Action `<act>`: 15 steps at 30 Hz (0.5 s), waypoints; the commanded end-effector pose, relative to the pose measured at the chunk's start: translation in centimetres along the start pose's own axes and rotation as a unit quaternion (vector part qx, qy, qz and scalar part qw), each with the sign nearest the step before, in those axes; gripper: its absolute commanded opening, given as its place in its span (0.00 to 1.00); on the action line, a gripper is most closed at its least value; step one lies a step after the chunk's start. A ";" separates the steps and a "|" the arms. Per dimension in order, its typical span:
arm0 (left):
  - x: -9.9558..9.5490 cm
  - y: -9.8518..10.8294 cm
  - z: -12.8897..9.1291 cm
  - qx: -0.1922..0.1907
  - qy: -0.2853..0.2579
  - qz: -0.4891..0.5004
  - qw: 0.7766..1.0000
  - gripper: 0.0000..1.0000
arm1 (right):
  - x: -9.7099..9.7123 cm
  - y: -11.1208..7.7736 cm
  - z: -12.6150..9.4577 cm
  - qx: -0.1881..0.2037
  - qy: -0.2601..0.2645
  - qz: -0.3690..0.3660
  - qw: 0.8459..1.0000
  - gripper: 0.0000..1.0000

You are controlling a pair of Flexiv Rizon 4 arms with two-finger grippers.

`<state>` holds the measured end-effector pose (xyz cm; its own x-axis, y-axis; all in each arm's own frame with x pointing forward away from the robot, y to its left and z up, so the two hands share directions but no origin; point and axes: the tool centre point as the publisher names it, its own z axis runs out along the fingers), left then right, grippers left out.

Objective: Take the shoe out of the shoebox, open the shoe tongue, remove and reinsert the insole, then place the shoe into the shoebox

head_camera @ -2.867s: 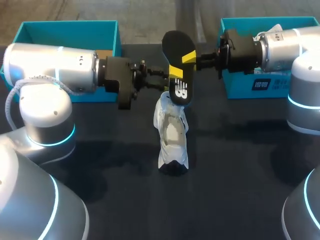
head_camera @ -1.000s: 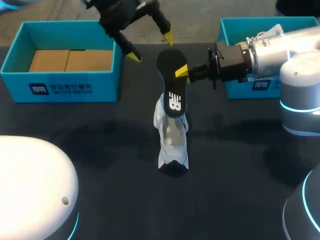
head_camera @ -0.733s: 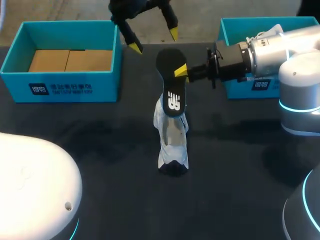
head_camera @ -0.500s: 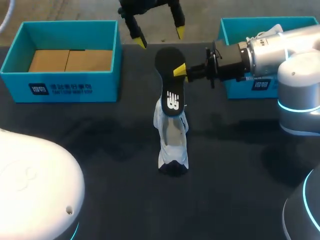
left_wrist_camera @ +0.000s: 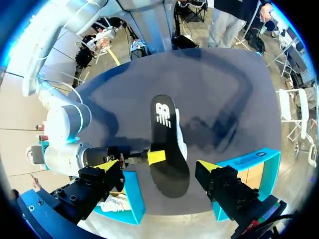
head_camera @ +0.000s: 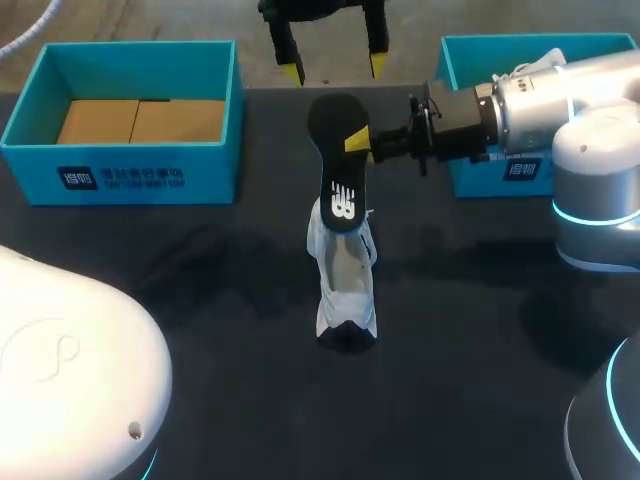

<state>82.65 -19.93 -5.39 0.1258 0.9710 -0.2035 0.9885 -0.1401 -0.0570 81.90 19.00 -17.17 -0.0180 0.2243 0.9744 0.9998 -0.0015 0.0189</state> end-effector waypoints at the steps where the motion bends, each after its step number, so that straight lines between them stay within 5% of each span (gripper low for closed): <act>1: 0.1 -0.1 0.0 -0.004 -0.005 0.001 1.000 1.00 | 0.3 0.0 0.1 0.000 -0.005 0.000 1.000 0.00; 9: 0.1 -0.1 0.0 -0.008 -0.015 0.002 1.000 1.00 | 0.4 0.0 0.1 0.002 -0.007 0.000 1.000 0.00; 15: 0.4 -0.3 0.6 -0.028 -0.077 0.014 0.997 1.00 | 0.5 0.0 -0.1 0.002 -0.008 0.001 1.000 0.00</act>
<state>82.95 -20.70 -4.93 0.1392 0.9518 -0.2732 0.9879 -0.1525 -0.0279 81.92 19.08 -16.85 -0.0179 0.2312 0.9727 0.9998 0.0010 0.0182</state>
